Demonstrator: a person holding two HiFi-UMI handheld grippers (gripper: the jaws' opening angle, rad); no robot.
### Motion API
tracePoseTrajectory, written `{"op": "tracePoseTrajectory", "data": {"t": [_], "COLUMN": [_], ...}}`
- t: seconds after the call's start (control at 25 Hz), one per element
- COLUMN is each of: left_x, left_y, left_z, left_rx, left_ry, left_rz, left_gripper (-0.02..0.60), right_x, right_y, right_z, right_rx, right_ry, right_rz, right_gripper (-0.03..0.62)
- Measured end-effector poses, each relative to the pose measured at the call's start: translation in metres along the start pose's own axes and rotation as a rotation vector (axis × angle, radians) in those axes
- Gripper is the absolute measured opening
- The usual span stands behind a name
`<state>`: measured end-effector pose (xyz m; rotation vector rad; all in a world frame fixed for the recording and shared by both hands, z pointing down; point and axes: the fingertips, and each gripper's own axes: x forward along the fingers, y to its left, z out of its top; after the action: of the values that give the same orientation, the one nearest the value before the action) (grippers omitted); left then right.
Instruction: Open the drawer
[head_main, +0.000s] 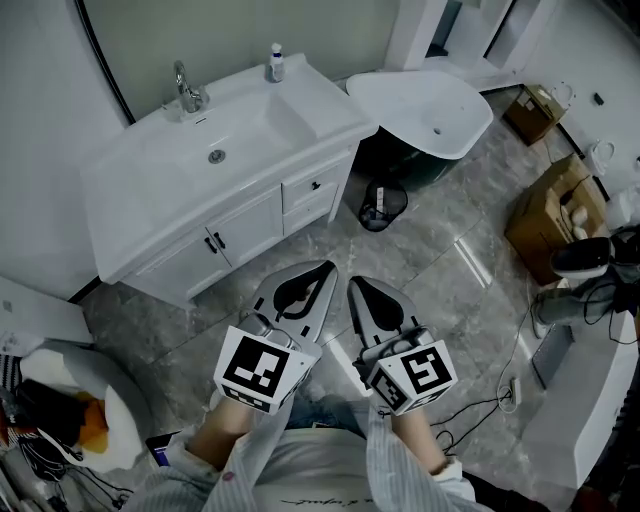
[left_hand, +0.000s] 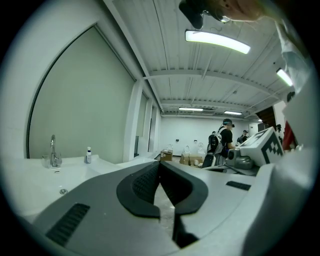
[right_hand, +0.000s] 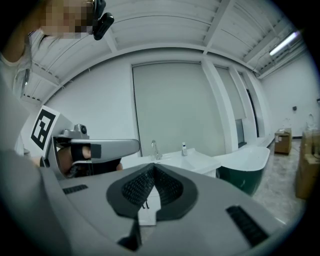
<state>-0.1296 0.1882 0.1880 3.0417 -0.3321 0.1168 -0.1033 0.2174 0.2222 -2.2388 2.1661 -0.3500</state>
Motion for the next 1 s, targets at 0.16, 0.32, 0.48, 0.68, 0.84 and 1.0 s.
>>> {"op": "tracePoseTrajectory", "data": {"t": [0.16, 0.32, 0.48, 0.68, 0.84, 1.0], "left_x": [0.009, 0.016, 0.026, 0.046, 0.076, 0.115], "left_y": [0.02, 0.034, 0.045, 0.059, 0.082, 0.108], "left_z": [-0.003, -0.005, -0.006, -0.011, -0.013, -0.01], "left_rx": [0.008, 0.0, 0.002, -0.002, -0.006, -0.014], "left_ry": [-0.001, 0.008, 0.015, 0.027, 0.029, 0.03], "left_rz": [-0.006, -0.011, -0.017, -0.005, 0.035, 0.09], "left_gripper": [0.015, 0.015, 0.015, 0.015, 0.015, 0.015], "right_x": [0.019, 0.033, 0.047, 0.069, 0.099, 0.136], "right_y": [-0.007, -0.014, -0.021, -0.039, -0.065, -0.098], "right_z": [-0.003, -0.002, 0.0, -0.001, -0.001, 0.005], "right_rx": [-0.009, -0.003, -0.005, -0.004, 0.0, -0.007], "right_ry": [-0.014, -0.008, 0.004, 0.014, 0.022, 0.044], "right_rz": [0.002, -0.017, -0.022, -0.006, 0.024, 0.073], "right_gripper": [0.009, 0.011, 0.009, 0.01, 0.01, 0.011]}}
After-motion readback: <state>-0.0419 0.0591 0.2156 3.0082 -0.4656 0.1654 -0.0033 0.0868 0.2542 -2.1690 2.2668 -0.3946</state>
